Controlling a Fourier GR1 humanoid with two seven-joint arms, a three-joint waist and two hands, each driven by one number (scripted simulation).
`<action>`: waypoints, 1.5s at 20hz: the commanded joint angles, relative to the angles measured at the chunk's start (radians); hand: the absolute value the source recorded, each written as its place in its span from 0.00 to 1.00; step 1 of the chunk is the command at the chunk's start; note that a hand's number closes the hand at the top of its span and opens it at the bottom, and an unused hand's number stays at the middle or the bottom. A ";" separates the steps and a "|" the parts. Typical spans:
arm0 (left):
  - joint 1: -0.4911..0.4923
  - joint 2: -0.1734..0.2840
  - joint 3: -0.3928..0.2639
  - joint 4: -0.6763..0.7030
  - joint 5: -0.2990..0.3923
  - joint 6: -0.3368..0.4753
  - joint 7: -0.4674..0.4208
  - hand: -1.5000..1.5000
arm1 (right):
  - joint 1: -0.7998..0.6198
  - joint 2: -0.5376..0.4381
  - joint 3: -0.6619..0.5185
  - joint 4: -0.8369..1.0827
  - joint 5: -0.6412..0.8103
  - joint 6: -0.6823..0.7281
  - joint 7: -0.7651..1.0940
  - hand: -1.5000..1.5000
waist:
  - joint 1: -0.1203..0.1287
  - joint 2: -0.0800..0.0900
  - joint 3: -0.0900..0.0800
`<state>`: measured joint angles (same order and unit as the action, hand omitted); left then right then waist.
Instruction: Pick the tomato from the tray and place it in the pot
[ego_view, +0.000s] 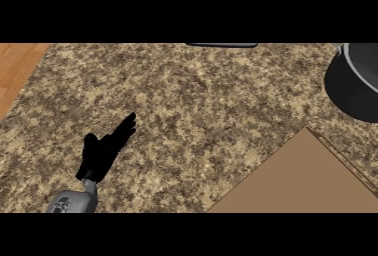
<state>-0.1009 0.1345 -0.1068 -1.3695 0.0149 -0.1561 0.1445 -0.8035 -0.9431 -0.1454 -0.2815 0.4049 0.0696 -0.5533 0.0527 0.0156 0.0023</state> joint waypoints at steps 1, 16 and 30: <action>-0.014 -0.020 -0.008 0.012 -0.012 0.013 -0.004 0.50 | -0.067 0.031 0.086 0.018 0.109 -0.060 0.070 1.00 | 0.003 0.003 0.000; -0.070 -0.006 0.003 0.013 -0.001 -0.016 0.024 0.50 | -0.193 0.192 0.303 0.228 0.373 0.059 0.491 0.00 | 0.036 0.017 0.002; -0.017 -0.028 0.001 0.019 -0.012 0.009 -0.008 0.50 | -0.239 0.200 -0.175 0.153 -0.095 -0.129 0.245 0.00 | -0.008 0.008 0.005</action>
<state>-0.1273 0.1233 -0.0981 -1.3508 0.0083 -0.1595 0.1401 -1.0373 -0.7272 -0.1891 -0.1187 0.4372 -0.0090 -0.2661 0.0556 0.0253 0.0072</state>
